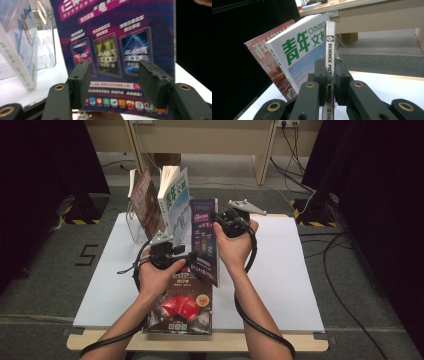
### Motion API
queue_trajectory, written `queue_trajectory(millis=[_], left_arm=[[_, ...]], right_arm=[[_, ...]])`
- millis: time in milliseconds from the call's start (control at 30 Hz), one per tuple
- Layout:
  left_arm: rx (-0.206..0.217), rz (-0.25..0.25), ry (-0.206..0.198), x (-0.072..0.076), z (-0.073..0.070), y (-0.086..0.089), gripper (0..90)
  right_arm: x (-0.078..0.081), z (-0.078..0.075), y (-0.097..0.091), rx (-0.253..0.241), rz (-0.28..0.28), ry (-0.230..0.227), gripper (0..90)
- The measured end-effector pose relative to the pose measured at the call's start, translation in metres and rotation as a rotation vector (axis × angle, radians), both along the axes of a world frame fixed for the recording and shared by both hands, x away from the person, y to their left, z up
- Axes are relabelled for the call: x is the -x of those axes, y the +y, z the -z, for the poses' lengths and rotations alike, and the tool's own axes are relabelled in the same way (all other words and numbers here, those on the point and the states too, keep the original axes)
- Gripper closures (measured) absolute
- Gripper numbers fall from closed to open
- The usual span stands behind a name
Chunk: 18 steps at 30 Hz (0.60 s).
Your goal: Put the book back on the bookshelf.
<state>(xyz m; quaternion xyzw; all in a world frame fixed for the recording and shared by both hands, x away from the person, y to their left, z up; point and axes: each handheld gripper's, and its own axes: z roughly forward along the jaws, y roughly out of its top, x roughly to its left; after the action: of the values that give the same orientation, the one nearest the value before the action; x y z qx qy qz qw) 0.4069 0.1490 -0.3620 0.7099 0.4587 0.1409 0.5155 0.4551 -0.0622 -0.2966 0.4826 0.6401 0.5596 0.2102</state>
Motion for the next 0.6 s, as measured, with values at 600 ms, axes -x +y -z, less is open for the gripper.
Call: queue_trajectory(millis=[600], left_arm=[[0.017,0.044,-0.026,-0.010,-0.023,-0.038,39.3]], right_arm=[[-0.001,-0.001,0.005,0.018,0.000,-0.004,83.4]])
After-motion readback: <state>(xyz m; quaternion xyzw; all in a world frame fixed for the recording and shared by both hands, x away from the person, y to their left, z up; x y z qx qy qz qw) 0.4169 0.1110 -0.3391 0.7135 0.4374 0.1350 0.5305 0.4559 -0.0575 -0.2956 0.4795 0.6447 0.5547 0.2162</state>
